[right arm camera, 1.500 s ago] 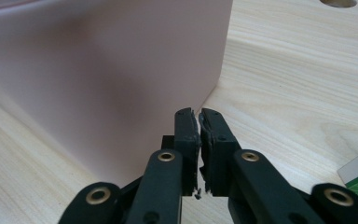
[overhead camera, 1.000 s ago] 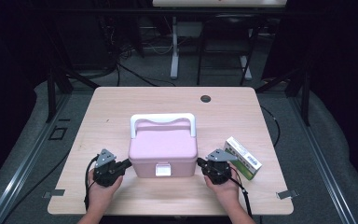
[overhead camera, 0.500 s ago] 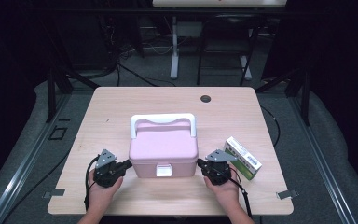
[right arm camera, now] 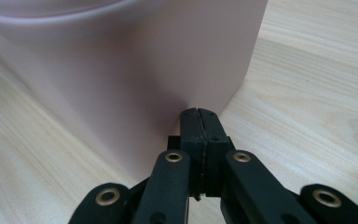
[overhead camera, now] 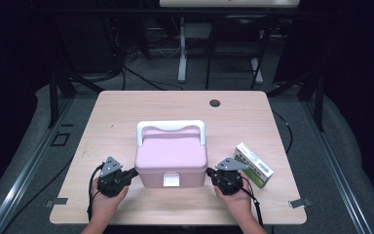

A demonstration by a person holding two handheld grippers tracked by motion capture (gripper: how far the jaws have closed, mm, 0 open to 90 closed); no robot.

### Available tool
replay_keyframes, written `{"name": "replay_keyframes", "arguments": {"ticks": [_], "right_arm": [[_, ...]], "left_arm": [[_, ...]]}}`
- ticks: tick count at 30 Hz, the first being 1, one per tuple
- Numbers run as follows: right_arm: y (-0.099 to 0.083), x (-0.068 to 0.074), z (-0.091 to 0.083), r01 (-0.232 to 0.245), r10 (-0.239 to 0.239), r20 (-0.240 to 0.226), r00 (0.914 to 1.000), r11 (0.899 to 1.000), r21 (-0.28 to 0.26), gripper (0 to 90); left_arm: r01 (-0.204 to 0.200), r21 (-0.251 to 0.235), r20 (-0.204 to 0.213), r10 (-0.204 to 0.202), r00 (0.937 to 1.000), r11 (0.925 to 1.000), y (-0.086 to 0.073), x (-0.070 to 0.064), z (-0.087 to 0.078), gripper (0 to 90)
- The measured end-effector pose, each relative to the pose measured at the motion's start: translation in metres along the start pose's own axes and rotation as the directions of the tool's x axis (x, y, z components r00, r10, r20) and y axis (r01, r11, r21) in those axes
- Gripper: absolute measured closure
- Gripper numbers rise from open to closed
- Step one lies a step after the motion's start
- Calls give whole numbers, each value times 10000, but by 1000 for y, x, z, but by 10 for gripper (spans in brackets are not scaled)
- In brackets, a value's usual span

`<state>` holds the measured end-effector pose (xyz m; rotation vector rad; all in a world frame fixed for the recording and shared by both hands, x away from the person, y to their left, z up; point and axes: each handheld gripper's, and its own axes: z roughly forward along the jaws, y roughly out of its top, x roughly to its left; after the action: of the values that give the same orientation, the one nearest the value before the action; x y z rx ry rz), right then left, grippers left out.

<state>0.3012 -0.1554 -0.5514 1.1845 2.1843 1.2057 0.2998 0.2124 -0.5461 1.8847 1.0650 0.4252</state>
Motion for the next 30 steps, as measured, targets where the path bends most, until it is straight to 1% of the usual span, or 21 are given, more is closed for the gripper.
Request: {"name": "replay_keyframes", "arguments": {"ticks": [4,7,9,12,13,16,17,19,20,21,25,28,30], "right_arm": [[-2,1,-4,-7,8,-109,9999,10000,73,900],[-4,2,-8,62,-59,-149,9999,9999,160,900],[-5,2,-11,151,-147,-175,9997,9996,231,900],[-6,3,-16,58,-49,-233,9997,9992,402,900],[-6,3,-17,92,-81,-236,9997,9990,449,900],[-7,6,-22,201,-189,-229,9996,9982,569,900],[-7,7,-23,234,-219,-235,9995,9976,654,900],[-8,9,-24,267,-251,-241,9994,9972,698,900],[-8,9,-25,283,-267,-231,9994,9969,728,900],[-8,10,-25,251,-233,-244,9994,9968,753,900],[-9,12,-28,235,-214,-270,9994,9964,811,900],[-9,13,-30,208,-186,-262,9995,9960,874,900],[-10,13,-31,157,-131,-289,9995,9957,916,900]], "left_arm": [[-12,3,111,12,9999,10000,-2,-3,-3,900],[-91,130,200,88,9998,9999,-3,-6,-6,900],[-108,127,241,105,9997,9999,-5,-9,-8,900],[-154,224,314,146,9994,9996,-7,-13,-11,900],[-172,248,359,163,9992,9995,-7,-14,-12,900],[-222,349,339,210,9992,9991,-8,-17,-15,900],[-258,316,307,248,9992,9992,-9,-18,-15,900],[-225,340,269,216,9994,9992,-9,-19,-16,900],[-147,322,238,139,9996,9994,-10,-19,-17,900],[-217,366,272,207,9994,9991,-10,-19,-18,900],[-139,388,359,126,9993,9992,-12,-22,-21,900],[-239,432,315,225,9993,9988,-12,-24,-22,900],[-194,410,321,181,9993,9990,-13,-25,-22,900]]}}
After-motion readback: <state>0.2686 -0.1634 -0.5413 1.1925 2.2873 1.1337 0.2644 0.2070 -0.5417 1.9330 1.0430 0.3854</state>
